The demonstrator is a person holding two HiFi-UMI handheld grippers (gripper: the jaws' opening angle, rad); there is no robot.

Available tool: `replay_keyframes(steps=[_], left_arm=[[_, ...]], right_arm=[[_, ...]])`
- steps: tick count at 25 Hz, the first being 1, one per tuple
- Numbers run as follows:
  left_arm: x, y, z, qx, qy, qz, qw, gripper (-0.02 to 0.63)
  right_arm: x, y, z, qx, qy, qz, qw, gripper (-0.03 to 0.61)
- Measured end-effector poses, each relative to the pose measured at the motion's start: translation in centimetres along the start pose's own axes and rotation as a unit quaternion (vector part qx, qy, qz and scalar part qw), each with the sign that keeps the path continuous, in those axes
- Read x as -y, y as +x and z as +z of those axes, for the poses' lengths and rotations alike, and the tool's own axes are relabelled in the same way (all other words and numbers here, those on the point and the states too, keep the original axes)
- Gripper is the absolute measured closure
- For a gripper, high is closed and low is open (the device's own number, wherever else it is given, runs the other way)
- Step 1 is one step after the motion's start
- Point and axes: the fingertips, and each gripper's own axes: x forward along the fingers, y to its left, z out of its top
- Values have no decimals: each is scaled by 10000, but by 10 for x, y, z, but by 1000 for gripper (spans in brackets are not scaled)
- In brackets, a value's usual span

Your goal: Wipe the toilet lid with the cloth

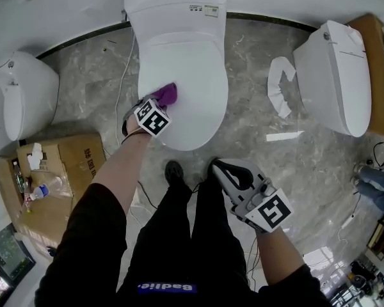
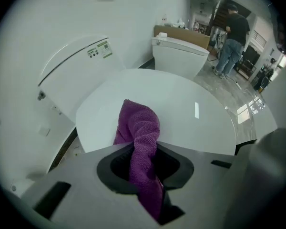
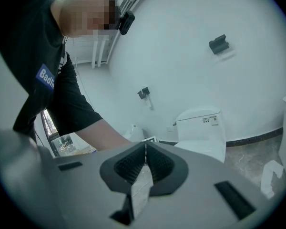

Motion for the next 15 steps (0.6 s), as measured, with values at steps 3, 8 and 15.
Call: replay_keyframes(steps=[3, 8, 15], left_arm=[[-11, -8, -36, -3, -306, 23, 9995, 534], [0, -10, -46, -40, -622, 76, 9980, 534], [70, 4, 10, 22, -252, 4, 9997, 534]], right_arm=[[-20, 19, 5, 11, -78, 45, 10000, 549], [-40, 11, 9, 102, -3, 117, 9999, 549], [-33, -48, -13, 61, 42, 153, 9999, 549]])
